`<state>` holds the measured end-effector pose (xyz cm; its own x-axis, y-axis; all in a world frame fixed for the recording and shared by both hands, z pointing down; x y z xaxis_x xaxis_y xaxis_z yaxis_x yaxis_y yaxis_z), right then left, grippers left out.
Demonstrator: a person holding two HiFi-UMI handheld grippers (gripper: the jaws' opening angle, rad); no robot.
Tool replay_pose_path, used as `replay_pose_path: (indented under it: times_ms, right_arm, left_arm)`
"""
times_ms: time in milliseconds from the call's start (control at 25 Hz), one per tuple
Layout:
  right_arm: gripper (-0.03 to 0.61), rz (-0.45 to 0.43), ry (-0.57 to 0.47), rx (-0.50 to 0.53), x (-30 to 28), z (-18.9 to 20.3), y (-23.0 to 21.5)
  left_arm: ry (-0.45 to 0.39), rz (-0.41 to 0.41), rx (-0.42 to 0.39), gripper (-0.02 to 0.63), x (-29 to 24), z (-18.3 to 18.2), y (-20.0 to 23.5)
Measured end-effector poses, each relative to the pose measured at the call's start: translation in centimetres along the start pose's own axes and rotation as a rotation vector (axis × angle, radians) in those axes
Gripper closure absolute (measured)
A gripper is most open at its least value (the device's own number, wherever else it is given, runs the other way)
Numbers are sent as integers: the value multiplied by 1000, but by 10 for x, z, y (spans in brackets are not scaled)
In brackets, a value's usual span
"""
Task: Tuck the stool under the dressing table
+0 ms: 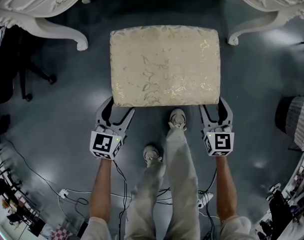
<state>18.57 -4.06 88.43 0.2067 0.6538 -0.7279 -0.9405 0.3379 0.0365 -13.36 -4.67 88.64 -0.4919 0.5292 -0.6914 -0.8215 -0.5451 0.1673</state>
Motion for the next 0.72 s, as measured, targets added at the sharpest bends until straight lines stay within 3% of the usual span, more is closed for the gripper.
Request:
replay_pose_path:
  times_ms: [720]
  right_arm:
    - [307, 3, -36, 4, -5, 2, 0]
  left_arm:
    - [-28, -7, -19, 318, -2, 1, 1]
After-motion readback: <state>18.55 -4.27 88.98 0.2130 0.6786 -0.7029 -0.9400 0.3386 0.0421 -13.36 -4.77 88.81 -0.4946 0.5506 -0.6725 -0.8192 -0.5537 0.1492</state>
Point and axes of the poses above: the fingertips, and each gripper's own axes: x backward along the fingers, y to its left, z out of its underside, the point moved 3 cm from there along x, backward along the fingers, and after that the axes turned 15 degrees about y, right-handed, at the moved point
